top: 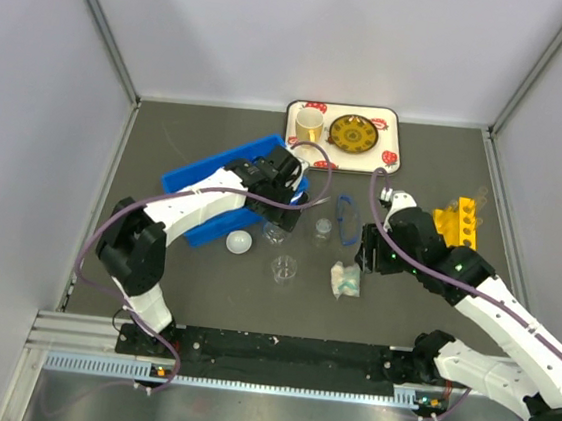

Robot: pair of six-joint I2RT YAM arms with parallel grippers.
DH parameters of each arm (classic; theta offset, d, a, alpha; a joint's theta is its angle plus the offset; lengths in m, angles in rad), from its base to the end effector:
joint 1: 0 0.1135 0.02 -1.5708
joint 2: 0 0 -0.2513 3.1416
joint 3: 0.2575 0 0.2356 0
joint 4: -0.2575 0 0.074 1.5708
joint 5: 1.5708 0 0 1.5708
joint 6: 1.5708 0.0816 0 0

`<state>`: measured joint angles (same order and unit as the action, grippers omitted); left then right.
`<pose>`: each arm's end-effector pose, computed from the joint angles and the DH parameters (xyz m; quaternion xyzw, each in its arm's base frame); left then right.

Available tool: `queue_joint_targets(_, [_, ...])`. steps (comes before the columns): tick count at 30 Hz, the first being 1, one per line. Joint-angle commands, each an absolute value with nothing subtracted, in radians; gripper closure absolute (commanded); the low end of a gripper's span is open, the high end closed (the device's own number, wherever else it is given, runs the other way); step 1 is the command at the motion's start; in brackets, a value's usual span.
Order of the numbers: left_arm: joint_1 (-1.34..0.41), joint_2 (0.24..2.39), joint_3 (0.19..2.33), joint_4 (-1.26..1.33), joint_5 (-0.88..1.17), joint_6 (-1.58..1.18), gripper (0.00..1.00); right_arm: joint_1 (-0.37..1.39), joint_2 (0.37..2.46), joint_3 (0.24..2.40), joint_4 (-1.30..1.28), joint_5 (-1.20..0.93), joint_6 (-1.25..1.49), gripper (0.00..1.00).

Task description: Organize the chemistry lab equipment

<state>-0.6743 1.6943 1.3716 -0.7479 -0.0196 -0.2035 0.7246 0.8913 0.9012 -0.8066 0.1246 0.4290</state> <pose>0.2827 -0.2239 0.2110 0.2236 0.9427 -0.0966 0.2281 0.1547 0.1234 0.2604 -0.1129 0.9176 0.1571 0.3472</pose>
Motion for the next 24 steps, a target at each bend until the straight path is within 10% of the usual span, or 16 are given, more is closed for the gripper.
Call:
queue_joint_targets(1, [-0.672,1.716,1.382,-0.704,-0.005,-0.173,0.09,0.735,0.888,0.900,-0.795,0.156,0.433,0.40])
queue_joint_targets(24, [-0.670,1.763,1.387,-0.726,-0.026,-0.160,0.54,0.735,0.919,0.893,-0.782,0.178,0.431,0.40])
